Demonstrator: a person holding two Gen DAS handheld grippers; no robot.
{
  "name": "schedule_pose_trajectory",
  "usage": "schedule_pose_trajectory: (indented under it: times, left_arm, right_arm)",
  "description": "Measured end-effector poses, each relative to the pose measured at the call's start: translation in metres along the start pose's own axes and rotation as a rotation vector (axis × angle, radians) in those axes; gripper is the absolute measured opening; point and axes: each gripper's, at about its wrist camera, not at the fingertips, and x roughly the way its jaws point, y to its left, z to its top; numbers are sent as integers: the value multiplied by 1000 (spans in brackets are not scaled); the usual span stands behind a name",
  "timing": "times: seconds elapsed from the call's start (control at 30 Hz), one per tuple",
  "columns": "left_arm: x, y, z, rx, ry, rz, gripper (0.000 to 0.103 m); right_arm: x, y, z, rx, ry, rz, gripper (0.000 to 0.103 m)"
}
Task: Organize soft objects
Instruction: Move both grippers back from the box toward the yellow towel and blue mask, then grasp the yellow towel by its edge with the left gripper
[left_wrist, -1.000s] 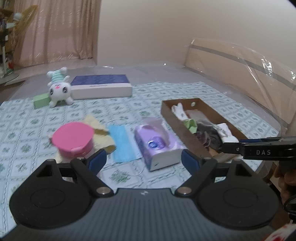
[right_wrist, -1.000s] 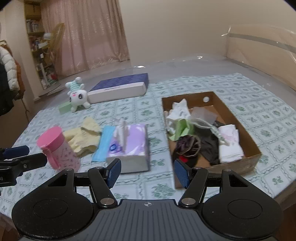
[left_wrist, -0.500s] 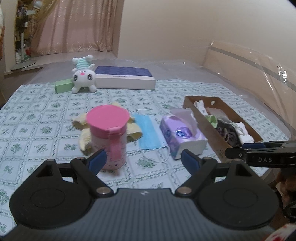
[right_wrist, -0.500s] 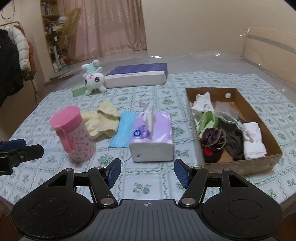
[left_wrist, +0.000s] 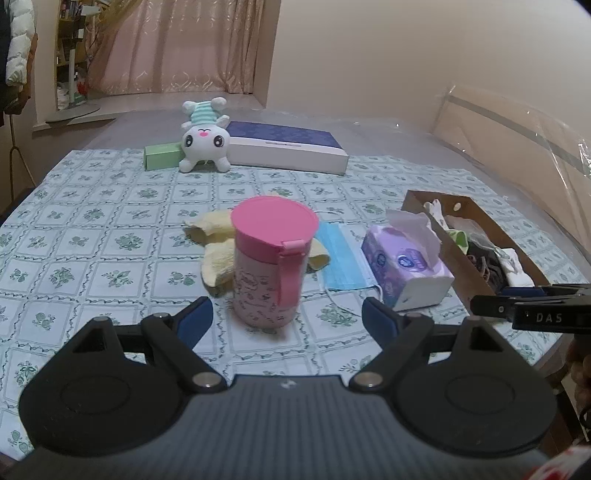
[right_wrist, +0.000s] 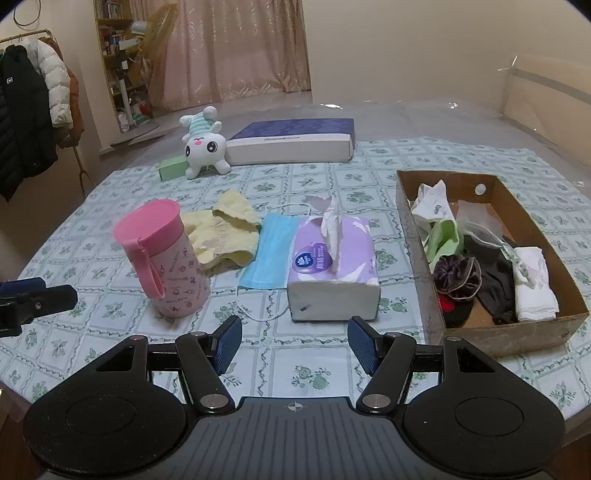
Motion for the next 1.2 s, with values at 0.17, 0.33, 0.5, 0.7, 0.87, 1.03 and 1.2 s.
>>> schedule_pose_trajectory:
  times: [0.17,0.33,0.5,0.7,0.87,1.03,1.2]
  left_arm:
    - [0,12,2,-6,-3,9,86]
    - [2,24,5,-10,-4,18,86]
    - [8,38,7,-2,11,23,86]
    - [15,59,11,8,30,17,86]
    - [21,83,22,42,46,14,86]
    - [29,118,41,48,56,6,86]
    - [50,155,71,66,92,-10,86]
  right_arm:
    - [7,4,2,-8,7,6,64]
    - [14,8,5,-25,15,11,63]
    - [19,10,7,-34,18,9,63]
    - [29,13,16,-52,23,10,63]
    - [41,15,28,-100,22,12,63]
    - [59,16,47,-168,27,38,63]
    - [77,20,74,-265,27,59,63]
